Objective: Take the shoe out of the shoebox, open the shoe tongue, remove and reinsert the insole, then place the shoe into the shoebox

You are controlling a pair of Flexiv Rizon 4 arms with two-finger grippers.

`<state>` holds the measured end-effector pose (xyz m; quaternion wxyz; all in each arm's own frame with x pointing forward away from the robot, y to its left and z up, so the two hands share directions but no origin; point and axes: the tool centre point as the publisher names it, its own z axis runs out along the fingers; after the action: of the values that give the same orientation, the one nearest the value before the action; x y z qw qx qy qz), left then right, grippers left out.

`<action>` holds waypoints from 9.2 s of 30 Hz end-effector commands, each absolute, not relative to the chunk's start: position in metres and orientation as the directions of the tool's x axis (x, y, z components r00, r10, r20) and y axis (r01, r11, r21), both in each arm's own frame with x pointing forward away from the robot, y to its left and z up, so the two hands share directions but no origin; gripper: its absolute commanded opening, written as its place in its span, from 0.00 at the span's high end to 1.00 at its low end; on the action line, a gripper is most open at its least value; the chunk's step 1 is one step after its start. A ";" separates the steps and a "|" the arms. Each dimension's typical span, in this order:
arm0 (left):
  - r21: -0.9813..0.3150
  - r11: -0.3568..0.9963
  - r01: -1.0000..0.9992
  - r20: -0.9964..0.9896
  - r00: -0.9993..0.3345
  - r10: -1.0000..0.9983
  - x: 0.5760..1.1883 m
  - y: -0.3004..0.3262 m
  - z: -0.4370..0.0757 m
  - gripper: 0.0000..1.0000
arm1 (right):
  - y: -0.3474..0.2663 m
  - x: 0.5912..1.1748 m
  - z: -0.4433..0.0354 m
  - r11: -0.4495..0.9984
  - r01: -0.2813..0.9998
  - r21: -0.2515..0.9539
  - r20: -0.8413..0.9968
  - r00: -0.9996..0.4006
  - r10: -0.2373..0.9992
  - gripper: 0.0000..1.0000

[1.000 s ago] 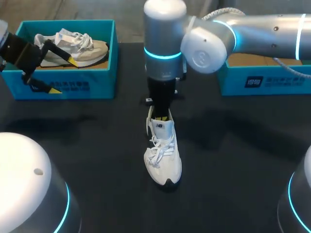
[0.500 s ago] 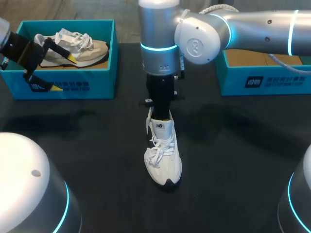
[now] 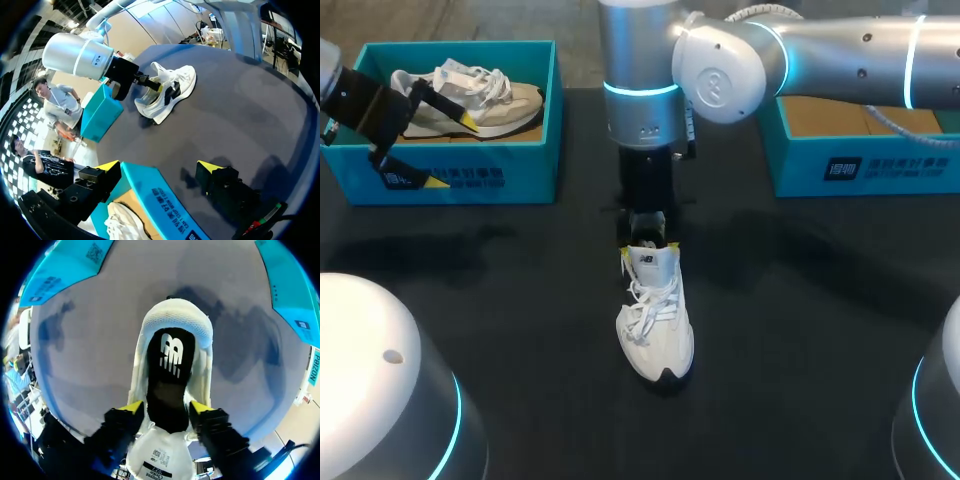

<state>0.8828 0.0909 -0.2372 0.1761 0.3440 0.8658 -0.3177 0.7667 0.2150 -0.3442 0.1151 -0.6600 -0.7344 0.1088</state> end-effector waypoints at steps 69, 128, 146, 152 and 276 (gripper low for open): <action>-0.427 0.562 0.708 -0.524 -0.700 0.485 0.882 0.091 -0.237 0.00 | 0.207 0.675 -0.279 -0.063 0.924 -0.377 -0.036 0.054 0.998 0.69; -0.427 0.562 0.708 -0.524 -0.700 0.485 0.882 0.091 -0.237 0.00 | 0.224 0.764 -0.280 0.628 0.763 0.155 0.123 -0.645 0.754 0.00; -0.427 0.562 0.708 -0.524 -0.700 0.485 0.882 0.091 -0.237 0.00 | 0.222 0.768 -0.280 0.676 0.727 0.120 0.090 -0.686 0.722 0.00; -0.427 0.562 0.708 -0.524 -0.700 0.485 0.882 0.091 -0.237 0.00 | 0.216 0.791 -0.279 0.840 0.520 0.152 0.030 -0.852 0.522 0.00; -0.427 0.562 0.708 -0.524 -0.700 0.485 0.882 0.091 -0.237 0.00 | 0.172 0.859 -0.170 0.985 0.168 0.029 -0.196 -0.966 0.170 1.00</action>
<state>0.8828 0.0909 -0.2372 0.1762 0.3440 0.8658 -0.3177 0.8531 0.1879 -0.1697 -0.1040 -0.0903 -0.9904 0.0066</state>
